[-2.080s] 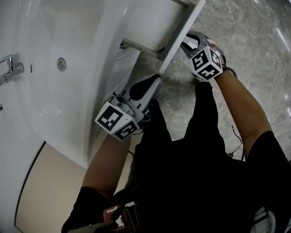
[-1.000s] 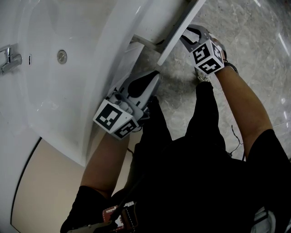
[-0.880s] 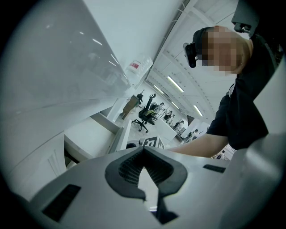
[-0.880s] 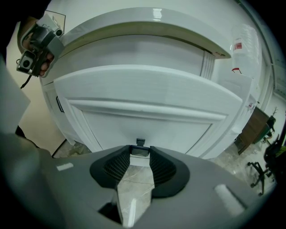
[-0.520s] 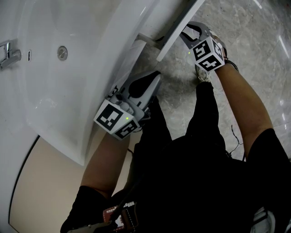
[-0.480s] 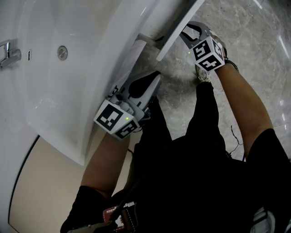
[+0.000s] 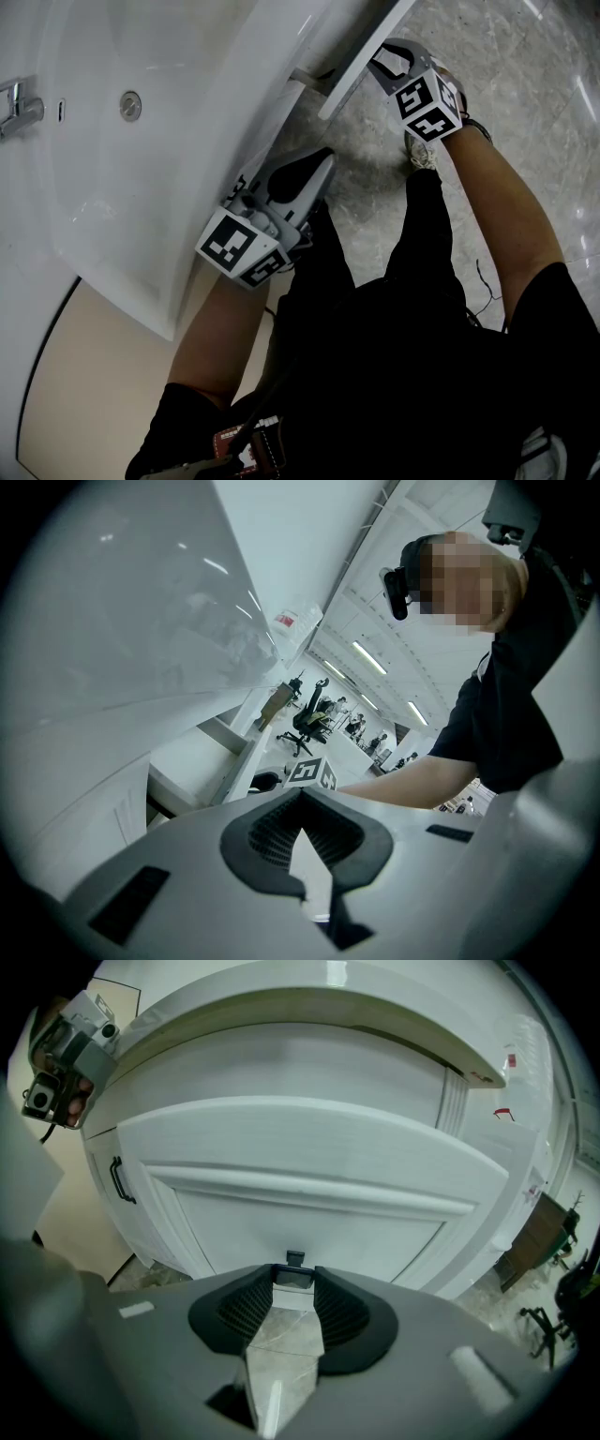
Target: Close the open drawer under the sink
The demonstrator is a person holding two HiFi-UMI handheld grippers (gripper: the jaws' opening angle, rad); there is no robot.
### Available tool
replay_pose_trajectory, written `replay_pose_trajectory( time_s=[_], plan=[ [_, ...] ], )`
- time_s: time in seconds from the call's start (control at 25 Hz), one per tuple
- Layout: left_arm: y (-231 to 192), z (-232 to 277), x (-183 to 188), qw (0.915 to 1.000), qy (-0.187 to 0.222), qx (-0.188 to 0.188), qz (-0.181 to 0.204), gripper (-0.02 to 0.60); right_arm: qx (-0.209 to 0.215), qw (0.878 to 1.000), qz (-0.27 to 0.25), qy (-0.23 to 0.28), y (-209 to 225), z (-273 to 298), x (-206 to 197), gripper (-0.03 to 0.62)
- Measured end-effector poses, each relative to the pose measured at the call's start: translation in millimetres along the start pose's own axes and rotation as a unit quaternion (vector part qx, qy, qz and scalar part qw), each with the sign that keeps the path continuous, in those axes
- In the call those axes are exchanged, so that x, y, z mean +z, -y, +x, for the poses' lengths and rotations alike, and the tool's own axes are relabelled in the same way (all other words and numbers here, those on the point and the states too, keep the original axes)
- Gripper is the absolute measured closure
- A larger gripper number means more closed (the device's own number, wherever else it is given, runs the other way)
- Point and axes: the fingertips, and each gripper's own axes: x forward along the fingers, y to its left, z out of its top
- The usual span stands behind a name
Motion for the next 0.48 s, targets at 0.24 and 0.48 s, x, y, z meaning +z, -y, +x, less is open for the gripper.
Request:
replay_pose_trajectory(
  time_s=[0.24, 0.48],
  plan=[
    [-1.2, -5.3, -3.7, 1.0000, -0.001, 0.002, 0.000, 0.581, -0.001, 1.000, -0.002, 0.003, 0.0, 6.8, 7.3, 0.461],
    [1.1, -9.5, -5.4, 1.0000, 0.001, 0.001, 0.001, 0.581, -0.003, 1.000, -0.004, 0.005, 1.3, 12.9, 13.6, 0.461]
  ],
)
